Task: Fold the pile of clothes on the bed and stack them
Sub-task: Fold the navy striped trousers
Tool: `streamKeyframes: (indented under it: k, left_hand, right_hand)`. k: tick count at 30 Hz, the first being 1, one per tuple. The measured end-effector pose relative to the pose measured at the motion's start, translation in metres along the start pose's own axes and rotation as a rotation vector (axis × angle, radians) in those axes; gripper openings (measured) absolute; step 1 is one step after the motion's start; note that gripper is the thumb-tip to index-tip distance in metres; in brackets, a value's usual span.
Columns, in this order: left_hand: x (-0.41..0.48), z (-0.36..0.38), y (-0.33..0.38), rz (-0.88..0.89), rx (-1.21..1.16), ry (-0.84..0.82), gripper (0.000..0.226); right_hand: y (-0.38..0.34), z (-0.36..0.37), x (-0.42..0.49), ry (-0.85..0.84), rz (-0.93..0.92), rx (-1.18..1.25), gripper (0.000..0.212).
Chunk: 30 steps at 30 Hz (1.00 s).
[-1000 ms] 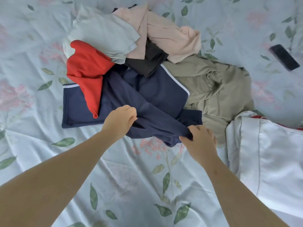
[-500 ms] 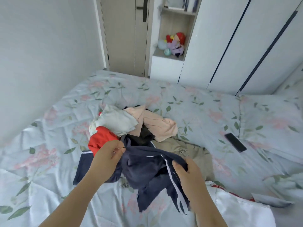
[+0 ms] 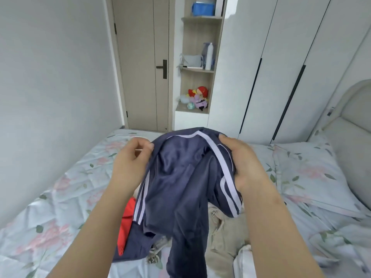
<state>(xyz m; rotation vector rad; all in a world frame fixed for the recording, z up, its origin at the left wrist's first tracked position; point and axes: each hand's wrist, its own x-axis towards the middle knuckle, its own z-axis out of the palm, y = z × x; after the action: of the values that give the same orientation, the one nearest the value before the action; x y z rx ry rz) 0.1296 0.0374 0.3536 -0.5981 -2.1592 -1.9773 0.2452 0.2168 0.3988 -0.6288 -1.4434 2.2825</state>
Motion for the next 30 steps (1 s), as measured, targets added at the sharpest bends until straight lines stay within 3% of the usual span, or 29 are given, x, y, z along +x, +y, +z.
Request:
streamKeyframes:
  k: [3, 5, 8, 10, 13, 15, 16, 18, 19, 21, 22, 23, 25, 27, 29, 30]
  left_hand:
    - [0.000, 0.007, 0.015, 0.017, -0.008, 0.028, 0.013]
    - [-0.008, 0.014, 0.013, 0.006, -0.033, -0.039, 0.009]
    - [-0.028, 0.022, -0.003, -0.076, -0.069, -0.305, 0.002]
    - [-0.044, 0.024, -0.017, -0.138, -0.056, -0.513, 0.017]
    - [-0.065, 0.024, -0.036, -0.122, 0.006, -0.764, 0.044]
    - [-0.075, 0.024, -0.043, -0.030, 0.051, -0.819, 0.057]
    - [-0.079, 0.026, -0.047, 0.025, 0.113, -0.822, 0.064]
    - [-0.083, 0.031, -0.058, 0.118, 0.283, -0.798, 0.074]
    - [-0.085, 0.035, -0.062, 0.154, 0.343, -0.771, 0.068]
    - [-0.082, 0.041, -0.067, 0.155, 0.370, -0.681, 0.033]
    - [-0.079, 0.042, -0.067, 0.113, 0.373, -0.633, 0.015]
    - [-0.075, 0.041, -0.065, 0.055, 0.368, -0.594, 0.011]
    - [-0.065, 0.036, -0.060, -0.100, 0.287, -0.527, 0.027]
    - [-0.053, 0.029, -0.051, -0.255, 0.121, -0.452, 0.030]
    - [-0.039, 0.022, -0.040, -0.299, 0.031, -0.408, 0.030]
    - [-0.031, 0.020, -0.034, -0.289, 0.032, -0.408, 0.031]
  right_hand:
    - [-0.008, 0.011, 0.002, 0.004, 0.059, 0.133, 0.021]
    - [0.001, 0.014, 0.004, 0.015, 0.118, 0.238, 0.022]
    - [0.022, 0.014, 0.004, 0.075, 0.195, 0.350, 0.019]
    - [0.035, 0.008, 0.001, 0.160, 0.242, 0.361, 0.021]
    - [0.052, -0.005, -0.002, 0.281, 0.147, 0.016, 0.030]
    - [0.060, -0.011, -0.004, 0.443, 0.151, -0.217, 0.018]
    - [0.062, -0.014, -0.004, 0.474, 0.161, -0.230, 0.006]
    - [0.067, -0.015, -0.006, 0.432, 0.218, -0.327, 0.008]
    - [0.066, -0.013, -0.006, 0.430, 0.234, -0.313, 0.003]
    - [0.065, -0.011, -0.009, 0.434, 0.232, -0.267, 0.018]
    - [0.064, -0.010, -0.010, 0.415, 0.216, -0.235, 0.026]
    - [0.063, -0.010, -0.012, 0.400, 0.232, -0.163, 0.029]
    - [0.059, -0.009, -0.014, 0.430, 0.211, -0.032, 0.031]
    - [0.058, -0.008, -0.018, 0.351, 0.152, 0.269, 0.032]
    - [0.056, -0.009, -0.017, 0.323, 0.231, 0.582, 0.026]
    - [0.054, -0.008, -0.015, 0.286, 0.242, 0.538, 0.022]
